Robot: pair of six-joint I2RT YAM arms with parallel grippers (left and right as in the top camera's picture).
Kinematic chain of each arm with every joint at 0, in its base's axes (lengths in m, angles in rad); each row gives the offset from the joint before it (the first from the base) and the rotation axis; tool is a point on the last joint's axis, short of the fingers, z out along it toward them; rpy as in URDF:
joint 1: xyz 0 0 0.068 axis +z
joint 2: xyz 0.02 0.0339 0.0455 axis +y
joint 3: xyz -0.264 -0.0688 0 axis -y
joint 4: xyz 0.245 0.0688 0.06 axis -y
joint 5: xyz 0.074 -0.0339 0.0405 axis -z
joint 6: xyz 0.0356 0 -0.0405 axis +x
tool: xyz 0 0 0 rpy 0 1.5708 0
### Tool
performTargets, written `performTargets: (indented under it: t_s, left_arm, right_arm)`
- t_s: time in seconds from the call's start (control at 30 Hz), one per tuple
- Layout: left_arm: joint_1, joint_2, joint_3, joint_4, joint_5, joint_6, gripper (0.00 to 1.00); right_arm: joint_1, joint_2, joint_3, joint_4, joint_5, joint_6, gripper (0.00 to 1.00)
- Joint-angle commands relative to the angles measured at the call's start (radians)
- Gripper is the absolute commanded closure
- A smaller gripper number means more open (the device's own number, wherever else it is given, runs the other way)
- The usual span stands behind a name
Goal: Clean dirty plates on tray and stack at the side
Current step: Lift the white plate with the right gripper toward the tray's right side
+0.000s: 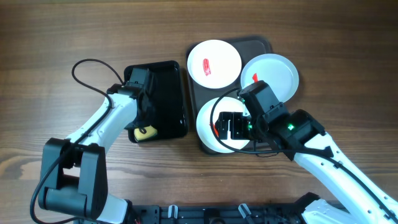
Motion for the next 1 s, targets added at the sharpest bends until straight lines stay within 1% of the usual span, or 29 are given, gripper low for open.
performTargets:
  t_s: [0.0,0.17,0.23,0.33,0.47,0.57,0.7,0.77,0.83,0.97]
  left_arm:
    - [-0.002,0.008,0.095,-0.045,0.045,0.026,0.96]
    - [-0.003,0.008,0.217,-0.143,0.112,0.080,0.96]
    - [-0.005,0.008,0.235,-0.159,0.142,0.105,0.96]
    - [-0.006,0.008,0.241,-0.165,0.165,0.104,0.96]
    - [-0.006,0.006,0.241,-0.166,0.254,0.113,0.96]
    - [-0.006,-0.002,0.241,-0.166,0.315,0.126,0.96]
    - [-0.006,-0.025,0.266,-0.193,0.342,0.126,0.96]
    - [-0.006,-0.039,0.290,-0.208,0.343,0.126,0.96]
    - [-0.009,-0.054,0.312,-0.216,0.362,0.127,0.96]
    - [-0.031,-0.066,0.323,-0.214,0.373,0.126,0.96]
  right_arm:
    - [0.000,0.013,0.015,0.015,-0.016,0.006,0.00]
    - [0.000,0.013,0.015,0.040,0.024,0.003,0.00]
    - [0.000,0.013,0.015,0.040,0.072,0.003,0.00]
    - [0.000,0.018,0.015,0.044,0.138,-0.019,0.00]
    - [-0.018,0.055,0.015,0.040,0.095,-0.069,0.00]
    - [-0.056,0.112,0.015,0.028,0.021,-0.097,0.00]
    - [-0.153,0.193,0.015,0.035,-0.098,-0.108,0.13]
    - [-0.200,0.229,0.015,0.043,-0.178,-0.145,0.22]
    - [-0.242,0.257,0.015,0.041,-0.204,-0.153,0.29]
    - [-0.292,0.279,0.015,0.042,-0.203,-0.153,0.32]
